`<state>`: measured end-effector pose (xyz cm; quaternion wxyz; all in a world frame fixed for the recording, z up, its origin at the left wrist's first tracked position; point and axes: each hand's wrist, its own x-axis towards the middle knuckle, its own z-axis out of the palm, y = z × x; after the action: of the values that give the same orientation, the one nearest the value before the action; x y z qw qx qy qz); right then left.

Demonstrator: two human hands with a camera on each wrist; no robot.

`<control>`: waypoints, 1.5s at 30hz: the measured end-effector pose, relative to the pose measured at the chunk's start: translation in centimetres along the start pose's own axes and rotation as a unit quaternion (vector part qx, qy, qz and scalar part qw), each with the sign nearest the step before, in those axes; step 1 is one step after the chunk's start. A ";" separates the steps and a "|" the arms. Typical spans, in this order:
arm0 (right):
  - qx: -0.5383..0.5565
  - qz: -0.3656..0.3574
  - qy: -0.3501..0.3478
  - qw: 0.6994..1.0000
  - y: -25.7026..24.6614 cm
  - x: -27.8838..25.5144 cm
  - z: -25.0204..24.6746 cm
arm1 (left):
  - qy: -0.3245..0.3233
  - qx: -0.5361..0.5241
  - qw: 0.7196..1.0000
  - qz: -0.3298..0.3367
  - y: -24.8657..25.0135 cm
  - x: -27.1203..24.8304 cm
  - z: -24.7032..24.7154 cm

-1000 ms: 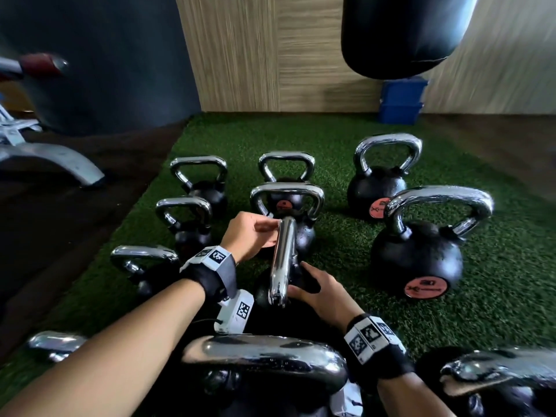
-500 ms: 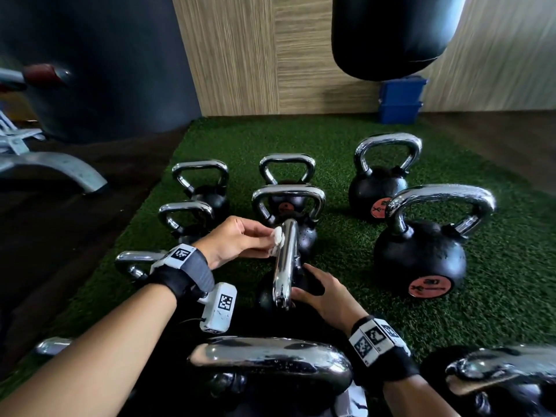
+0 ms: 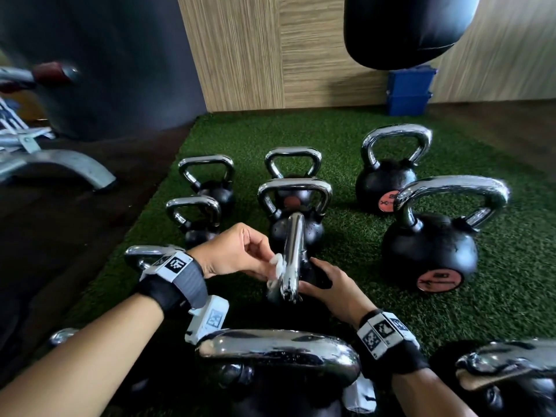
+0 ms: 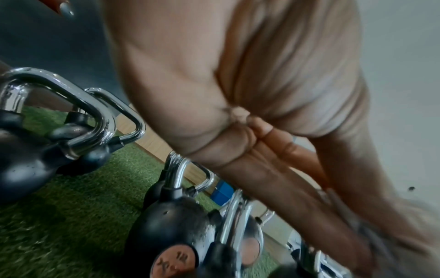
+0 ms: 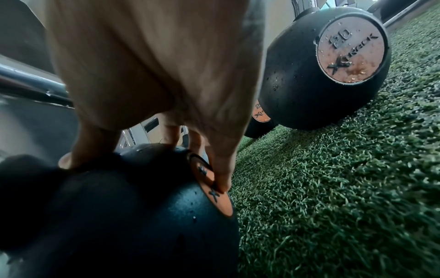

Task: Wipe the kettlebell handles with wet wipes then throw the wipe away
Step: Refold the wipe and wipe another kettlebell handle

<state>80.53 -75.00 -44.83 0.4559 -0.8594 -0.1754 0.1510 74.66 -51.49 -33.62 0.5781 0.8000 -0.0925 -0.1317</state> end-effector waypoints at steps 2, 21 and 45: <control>0.003 0.001 0.000 1.000 0.1 -0.1 0.0 | -0.024 0.037 0.999 -0.001 -0.5 -0.5 0.6; 0.006 -0.014 0.020 1.000 0.2 -0.1 0.4 | 0.128 0.180 0.975 0.034 -4.2 -2.9 4.3; 0.111 -0.300 0.158 0.934 -12.6 -1.9 -6.8 | 0.178 -0.064 0.980 0.054 6.4 1.7 -0.1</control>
<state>79.57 -74.18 -30.42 0.5941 -0.7236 -0.3330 -0.1120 76.35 -53.98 -27.69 0.6417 0.7656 -0.0228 0.0387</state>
